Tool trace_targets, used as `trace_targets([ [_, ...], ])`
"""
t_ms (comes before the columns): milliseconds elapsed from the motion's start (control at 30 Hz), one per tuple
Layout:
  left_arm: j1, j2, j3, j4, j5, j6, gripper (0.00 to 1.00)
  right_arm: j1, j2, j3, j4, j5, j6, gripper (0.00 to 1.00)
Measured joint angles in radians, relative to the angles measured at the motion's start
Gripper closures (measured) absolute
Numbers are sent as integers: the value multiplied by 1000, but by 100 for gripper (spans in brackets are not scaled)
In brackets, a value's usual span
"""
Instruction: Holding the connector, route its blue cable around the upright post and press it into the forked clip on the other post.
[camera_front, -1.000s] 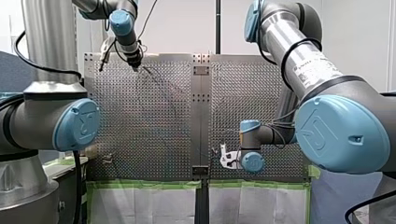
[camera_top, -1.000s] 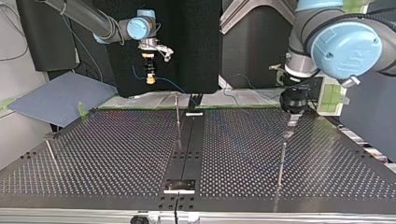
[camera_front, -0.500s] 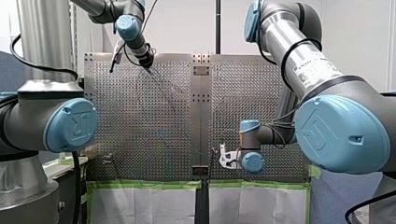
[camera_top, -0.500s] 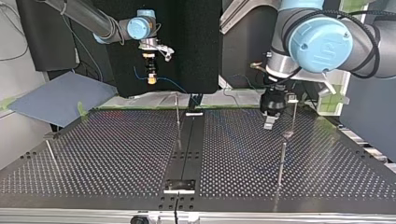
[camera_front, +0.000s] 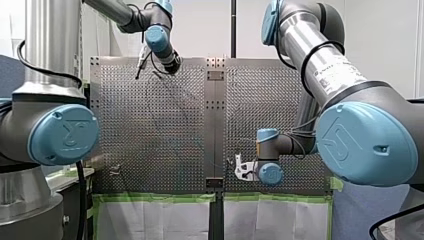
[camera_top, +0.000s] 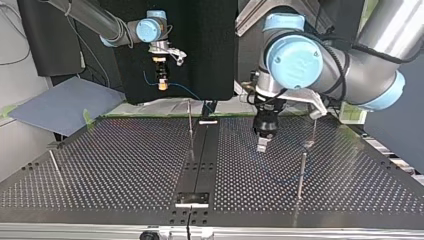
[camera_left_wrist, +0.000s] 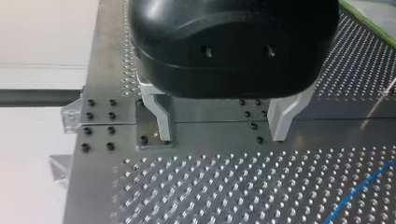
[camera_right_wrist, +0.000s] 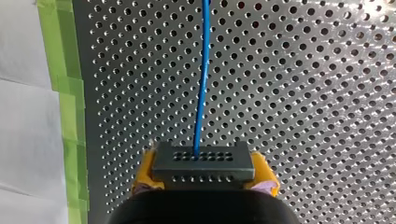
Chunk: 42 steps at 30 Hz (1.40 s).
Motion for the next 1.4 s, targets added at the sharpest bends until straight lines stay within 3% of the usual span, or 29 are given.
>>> trace_targets([
  [300,-74,-79,15,80,-79,47,0,0,0,0,-1,-2,3,100],
  [400,-80,-105,24,106,-105,72,0,0,0,0,-1,-2,3,100],
  [733,-51,-128,30,196,-185,160,0,0,0,0,3,-2,2,100],
  [1100,-39,-186,31,257,-202,260,0,0,0,0,7,-3,1,100],
  [1400,-29,-235,33,303,-251,290,0,1,0,0,3,-2,1,100],
])
